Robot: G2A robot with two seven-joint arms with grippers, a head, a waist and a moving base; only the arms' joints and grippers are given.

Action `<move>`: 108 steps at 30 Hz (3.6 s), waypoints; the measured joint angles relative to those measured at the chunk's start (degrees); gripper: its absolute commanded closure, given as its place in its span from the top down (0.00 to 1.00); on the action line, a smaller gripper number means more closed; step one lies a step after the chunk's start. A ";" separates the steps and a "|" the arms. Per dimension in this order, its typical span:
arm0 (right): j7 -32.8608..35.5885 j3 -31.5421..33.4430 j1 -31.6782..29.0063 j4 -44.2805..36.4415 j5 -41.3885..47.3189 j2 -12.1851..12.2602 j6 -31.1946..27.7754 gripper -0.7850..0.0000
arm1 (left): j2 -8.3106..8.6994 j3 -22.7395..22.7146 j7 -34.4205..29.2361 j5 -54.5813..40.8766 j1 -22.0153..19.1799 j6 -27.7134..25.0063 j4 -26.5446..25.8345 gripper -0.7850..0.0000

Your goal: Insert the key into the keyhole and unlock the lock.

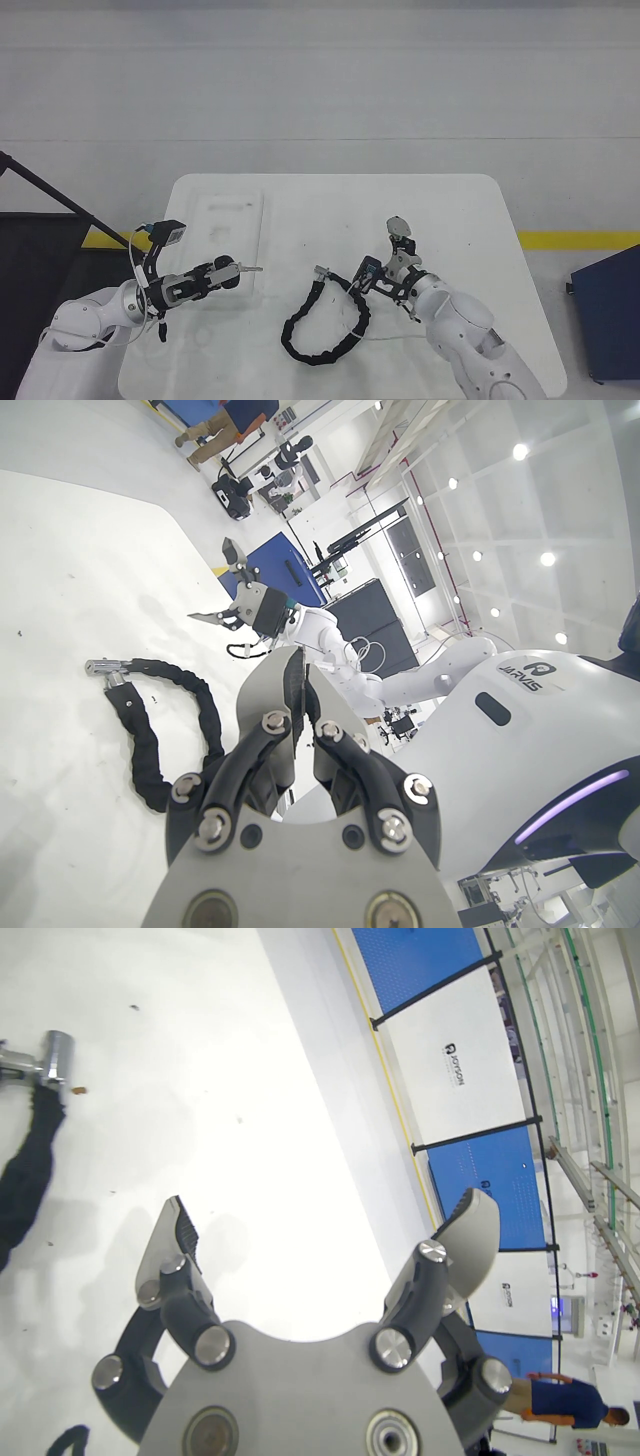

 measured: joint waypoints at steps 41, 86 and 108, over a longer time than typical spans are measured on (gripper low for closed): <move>33.28 -15.12 19.37 5.96 44.13 -4.23 -16.34 0.49 | 0.00 0.00 0.00 0.00 0.00 0.00 0.00 0.00; 31.73 -20.10 21.88 19.06 38.71 -6.27 -11.02 0.00 | 0.00 0.00 0.00 0.00 0.00 0.00 0.00 0.00; -2.72 -9.46 8.74 2.90 9.66 -0.22 -7.32 0.00 | 0.00 0.00 0.00 0.00 0.00 0.00 0.00 0.00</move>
